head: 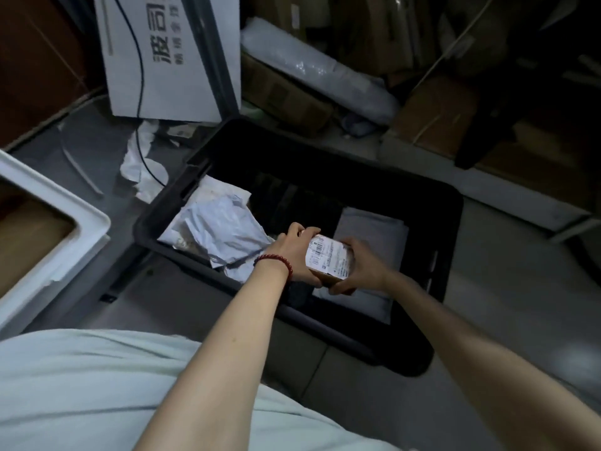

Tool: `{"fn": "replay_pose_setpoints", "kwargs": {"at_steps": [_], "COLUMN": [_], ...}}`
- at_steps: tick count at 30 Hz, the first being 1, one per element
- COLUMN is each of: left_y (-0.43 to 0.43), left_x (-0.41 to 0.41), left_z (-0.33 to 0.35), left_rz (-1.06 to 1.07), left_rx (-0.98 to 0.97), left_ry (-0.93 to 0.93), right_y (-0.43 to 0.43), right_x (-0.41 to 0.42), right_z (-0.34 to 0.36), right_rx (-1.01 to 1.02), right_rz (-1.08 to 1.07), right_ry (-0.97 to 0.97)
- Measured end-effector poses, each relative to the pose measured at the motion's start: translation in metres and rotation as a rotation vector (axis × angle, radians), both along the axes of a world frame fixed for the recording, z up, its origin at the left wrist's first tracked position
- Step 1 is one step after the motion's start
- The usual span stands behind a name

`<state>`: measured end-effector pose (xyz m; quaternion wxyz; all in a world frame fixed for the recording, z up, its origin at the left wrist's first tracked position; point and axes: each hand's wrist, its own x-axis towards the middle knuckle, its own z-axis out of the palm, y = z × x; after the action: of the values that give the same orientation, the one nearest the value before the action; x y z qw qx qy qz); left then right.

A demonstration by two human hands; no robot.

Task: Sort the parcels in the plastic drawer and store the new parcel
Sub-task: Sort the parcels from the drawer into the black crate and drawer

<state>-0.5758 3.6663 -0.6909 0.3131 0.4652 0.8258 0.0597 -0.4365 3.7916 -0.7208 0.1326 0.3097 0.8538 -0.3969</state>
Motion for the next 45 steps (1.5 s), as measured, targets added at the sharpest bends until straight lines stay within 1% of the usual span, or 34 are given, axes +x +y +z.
{"fn": "replay_pose_setpoints", "kwargs": {"at_steps": [5,10,14,17,22,25,28,30,34,38,40,43,45], "left_y": [0.015,0.013,0.013,0.02,0.028,0.027,0.026,0.026,0.022,0.016,0.013,0.005,-0.005], "left_x": [0.028,0.053,0.068,0.074,0.09,0.086,0.084,0.083,0.076,0.064,0.05,0.025,0.008], "left_z": [-0.032,-0.054,-0.063,-0.07,-0.083,-0.086,-0.085,-0.084,-0.075,-0.056,-0.04,-0.009,0.016], "left_rz": [-0.07,-0.061,-0.073,-0.102,-0.142,-0.105,-0.095,-0.09,-0.091,-0.121,-0.054,0.085,0.163], "left_rx": [-0.099,-0.154,-0.22,-0.239,-0.264,-0.269,-0.254,-0.222,-0.253,-0.303,-0.276,-0.191,-0.12], "left_ry": [-0.036,-0.182,-0.262,-0.287,-0.298,-0.331,-0.317,-0.279,-0.161,0.181,0.285,0.322,0.377], "right_y": [-0.003,-0.008,-0.008,-0.004,-0.001,0.0,0.001,0.001,0.003,0.01,0.012,0.008,-0.001], "right_x": [0.028,0.045,0.051,0.055,0.058,0.054,0.047,0.044,0.045,0.039,0.028,0.0,-0.025], "right_z": [-0.024,-0.033,-0.041,-0.046,-0.042,-0.042,-0.035,-0.034,-0.034,-0.02,-0.009,0.015,0.035], "right_rx": [-0.041,-0.116,-0.164,-0.188,-0.086,-0.012,0.178,0.215,0.138,0.154,0.242,0.429,0.493], "right_rz": [-0.019,0.004,-0.017,-0.046,0.121,0.192,0.33,0.365,0.361,0.408,0.39,0.356,0.343], "right_ry": [-0.151,-0.348,-0.429,-0.448,-0.524,-0.556,-0.608,-0.619,-0.645,-0.677,-0.61,-0.436,-0.306]}}
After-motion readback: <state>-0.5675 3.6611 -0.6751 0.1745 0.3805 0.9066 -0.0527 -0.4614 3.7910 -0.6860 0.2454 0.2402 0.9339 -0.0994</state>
